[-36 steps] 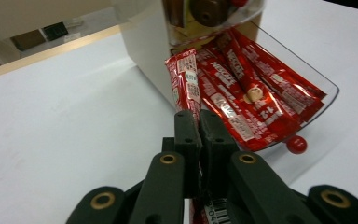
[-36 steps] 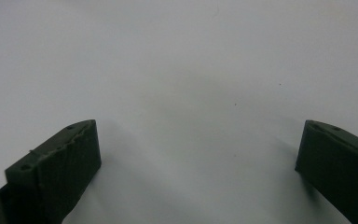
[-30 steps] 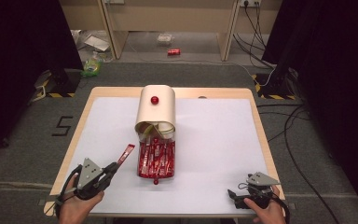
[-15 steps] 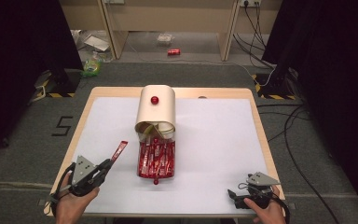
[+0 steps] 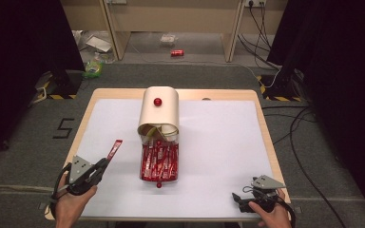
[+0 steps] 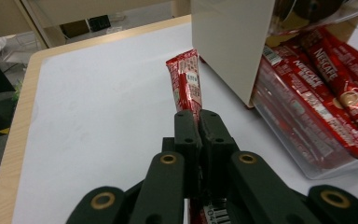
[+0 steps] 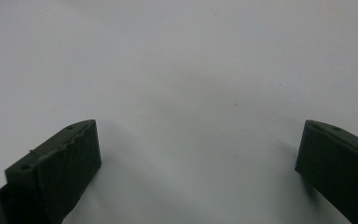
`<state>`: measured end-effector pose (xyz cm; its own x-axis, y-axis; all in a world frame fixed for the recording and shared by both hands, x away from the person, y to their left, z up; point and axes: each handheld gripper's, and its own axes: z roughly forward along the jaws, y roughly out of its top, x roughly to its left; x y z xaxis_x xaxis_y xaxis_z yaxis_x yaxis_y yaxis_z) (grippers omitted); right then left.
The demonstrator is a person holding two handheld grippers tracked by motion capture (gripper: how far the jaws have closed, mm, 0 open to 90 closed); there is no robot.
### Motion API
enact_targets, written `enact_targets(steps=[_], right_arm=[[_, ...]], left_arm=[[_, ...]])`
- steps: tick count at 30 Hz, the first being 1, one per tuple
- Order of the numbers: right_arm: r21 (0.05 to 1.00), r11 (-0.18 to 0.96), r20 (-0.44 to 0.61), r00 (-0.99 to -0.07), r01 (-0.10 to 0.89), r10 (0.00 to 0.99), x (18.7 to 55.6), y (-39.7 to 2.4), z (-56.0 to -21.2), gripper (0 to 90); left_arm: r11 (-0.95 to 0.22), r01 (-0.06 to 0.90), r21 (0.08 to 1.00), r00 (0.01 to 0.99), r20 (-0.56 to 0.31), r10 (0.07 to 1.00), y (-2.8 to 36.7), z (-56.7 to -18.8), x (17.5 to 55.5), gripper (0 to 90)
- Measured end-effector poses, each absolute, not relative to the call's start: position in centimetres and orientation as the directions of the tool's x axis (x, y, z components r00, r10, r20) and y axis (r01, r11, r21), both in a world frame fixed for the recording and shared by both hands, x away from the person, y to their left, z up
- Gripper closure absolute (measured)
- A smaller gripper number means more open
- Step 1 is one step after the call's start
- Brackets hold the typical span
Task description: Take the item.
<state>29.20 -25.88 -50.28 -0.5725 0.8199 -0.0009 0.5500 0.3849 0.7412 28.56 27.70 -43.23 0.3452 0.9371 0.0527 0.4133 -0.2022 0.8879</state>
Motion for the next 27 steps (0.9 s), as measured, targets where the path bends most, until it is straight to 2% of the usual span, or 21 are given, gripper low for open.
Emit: enact_targets(steps=[27], right_arm=[[0.742, 0.385, -0.001, -0.573, 0.549, 0.819, 29.2, -25.9, -50.3, 0.1]], left_arm=[[-0.178, 0.474, 0.862, 0.287, 0.04, 0.957, 28.2, -46.4, 32.0, 86.0]])
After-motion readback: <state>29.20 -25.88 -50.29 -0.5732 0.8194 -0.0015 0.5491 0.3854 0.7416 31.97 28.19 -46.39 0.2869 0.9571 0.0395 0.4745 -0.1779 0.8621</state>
